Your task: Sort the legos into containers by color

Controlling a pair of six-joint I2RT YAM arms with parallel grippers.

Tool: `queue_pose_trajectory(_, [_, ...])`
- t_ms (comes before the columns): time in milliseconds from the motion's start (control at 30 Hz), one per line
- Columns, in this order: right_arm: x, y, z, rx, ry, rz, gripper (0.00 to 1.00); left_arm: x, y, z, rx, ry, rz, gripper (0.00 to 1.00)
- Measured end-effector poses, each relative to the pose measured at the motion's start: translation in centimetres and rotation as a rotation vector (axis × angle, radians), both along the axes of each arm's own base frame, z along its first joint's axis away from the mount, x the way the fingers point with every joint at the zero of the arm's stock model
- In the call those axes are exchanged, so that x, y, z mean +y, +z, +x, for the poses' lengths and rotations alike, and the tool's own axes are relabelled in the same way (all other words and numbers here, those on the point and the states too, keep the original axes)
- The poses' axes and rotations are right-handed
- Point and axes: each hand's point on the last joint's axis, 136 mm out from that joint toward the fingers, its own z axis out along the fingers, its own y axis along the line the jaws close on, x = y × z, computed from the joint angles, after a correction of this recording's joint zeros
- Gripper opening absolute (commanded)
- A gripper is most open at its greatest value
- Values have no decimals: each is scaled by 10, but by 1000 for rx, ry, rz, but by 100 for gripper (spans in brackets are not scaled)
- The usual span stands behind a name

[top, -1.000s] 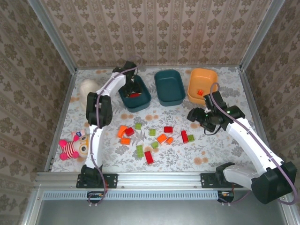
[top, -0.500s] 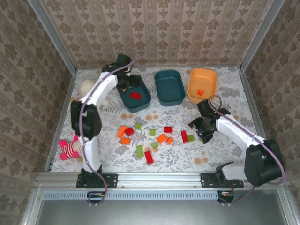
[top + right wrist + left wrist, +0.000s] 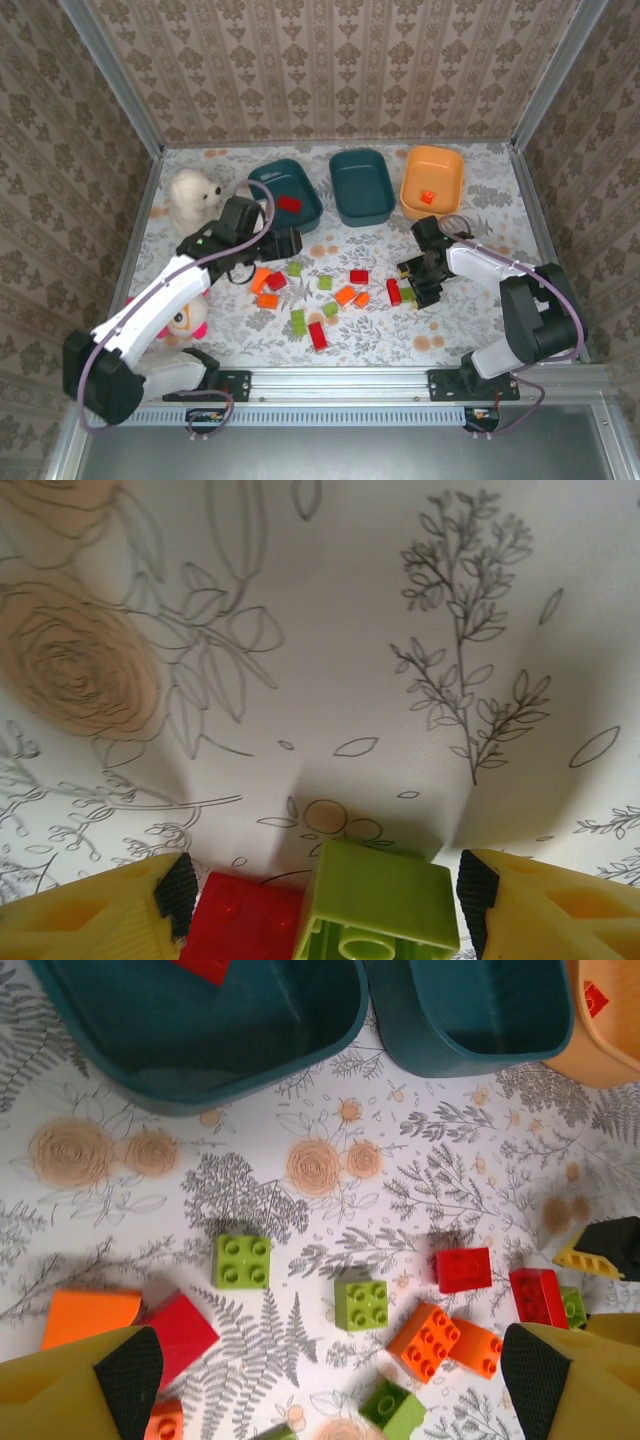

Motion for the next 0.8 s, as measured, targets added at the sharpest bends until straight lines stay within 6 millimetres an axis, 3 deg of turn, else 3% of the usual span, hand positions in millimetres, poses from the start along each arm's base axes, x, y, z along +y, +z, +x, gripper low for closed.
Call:
queue_pose_trajectory(233, [1, -7, -10, 33, -49, 11, 63, 12, 27, -12, -82, 36, -59, 91])
queue_pose_trajectory(367, [2, -8, -12, 37, -66, 14, 58, 12, 25, -11, -75, 46, -60, 91])
queue_pose_trajectory(567, [5, -8, -18, 63, -90, 11, 26, 9, 18, -10, -51, 45, -47, 91])
queue_pose_trajectory(733, [4, -1, -12, 31, -65, -7, 24, 8, 14, -13, -45, 36, -43, 90])
queue_pose_trajectory(800, [2, 13, 0, -13, -19, -42, 24, 10, 14, -14, -46, 39, -42, 90])
